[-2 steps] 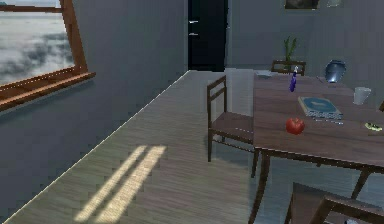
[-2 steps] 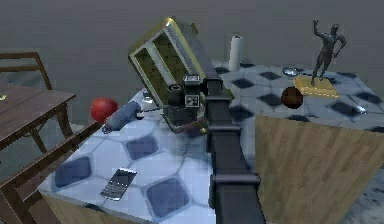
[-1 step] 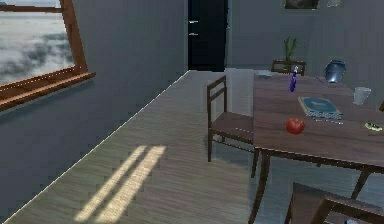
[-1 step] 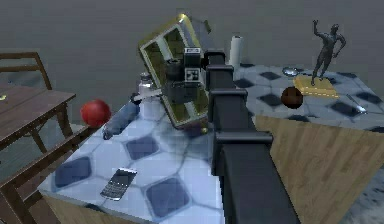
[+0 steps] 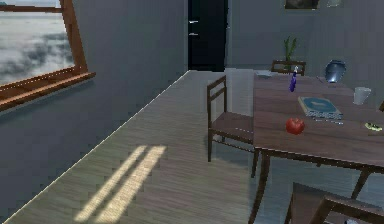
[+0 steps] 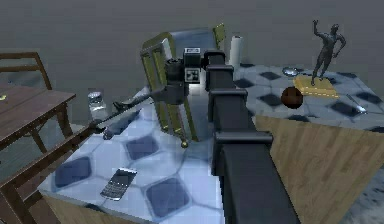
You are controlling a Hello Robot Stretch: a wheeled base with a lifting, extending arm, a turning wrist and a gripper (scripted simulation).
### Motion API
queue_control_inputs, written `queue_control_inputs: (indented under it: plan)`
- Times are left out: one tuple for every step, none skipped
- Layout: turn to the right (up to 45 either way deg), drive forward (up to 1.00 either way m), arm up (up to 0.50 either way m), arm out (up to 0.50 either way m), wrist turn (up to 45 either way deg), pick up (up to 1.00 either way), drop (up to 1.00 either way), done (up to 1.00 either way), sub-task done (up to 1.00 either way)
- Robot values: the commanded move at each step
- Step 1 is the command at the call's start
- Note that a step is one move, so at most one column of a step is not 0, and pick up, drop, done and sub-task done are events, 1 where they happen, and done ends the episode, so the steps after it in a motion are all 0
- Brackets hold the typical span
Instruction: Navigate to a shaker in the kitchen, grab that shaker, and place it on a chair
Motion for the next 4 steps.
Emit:
queue_control_inputs:
  plan:
    - [0.0, 0.0, 0.0, 0.0, -45.0, 0.0, 0.0, 0.0, 0.0]
    - [0.0, 0.0, 0.0, 0.0, -9.0, 0.0, 0.0, 0.0, 0.0]
    - [0.0, 0.0, 0.0, -0.3, 0.0, 0.0, 0.0, 0.0, 0.0]
    - [-45.0, 0.0, 0.0, 0.0, 0.0, 0.0, 0.0, 0.0, 0.0]
